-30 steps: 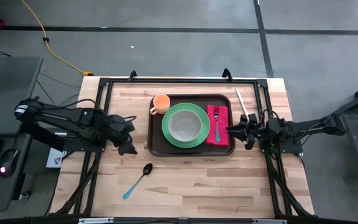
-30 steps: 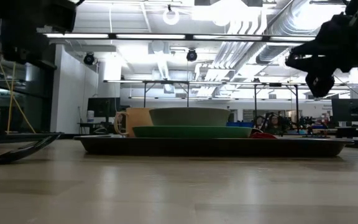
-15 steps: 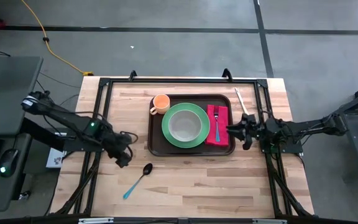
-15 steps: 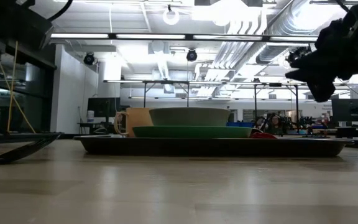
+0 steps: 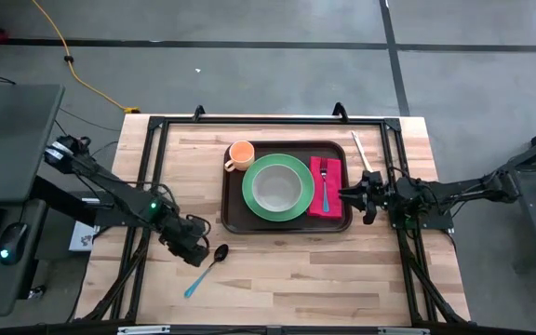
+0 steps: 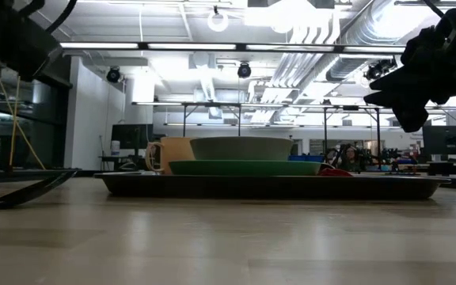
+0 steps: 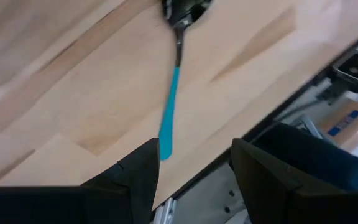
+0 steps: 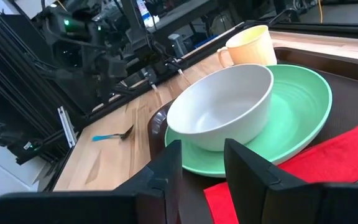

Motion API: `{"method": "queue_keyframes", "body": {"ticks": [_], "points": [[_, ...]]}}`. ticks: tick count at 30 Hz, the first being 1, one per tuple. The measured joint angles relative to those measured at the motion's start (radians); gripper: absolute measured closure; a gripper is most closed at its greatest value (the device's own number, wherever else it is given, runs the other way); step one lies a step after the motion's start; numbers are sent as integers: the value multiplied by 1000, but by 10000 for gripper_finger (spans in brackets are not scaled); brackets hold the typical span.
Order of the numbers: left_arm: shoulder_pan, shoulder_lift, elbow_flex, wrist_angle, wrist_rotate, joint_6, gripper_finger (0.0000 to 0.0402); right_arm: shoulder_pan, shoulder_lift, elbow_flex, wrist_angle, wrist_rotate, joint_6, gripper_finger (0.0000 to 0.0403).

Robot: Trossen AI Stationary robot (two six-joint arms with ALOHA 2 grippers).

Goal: Set up tray
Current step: Put the blue spoon on the red napkin to the left of the blue fork

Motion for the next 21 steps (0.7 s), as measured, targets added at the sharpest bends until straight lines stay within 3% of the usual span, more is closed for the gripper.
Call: {"method": "queue_keyframes", "body": {"ticks": [9,21], "points": [[-30,144,-2,25,-20,-63,172,0,0,0,0,1,-2,305],[-29,172,-2,39,-107,-63,172,0,0,0,-21,0,-53,304]]}}
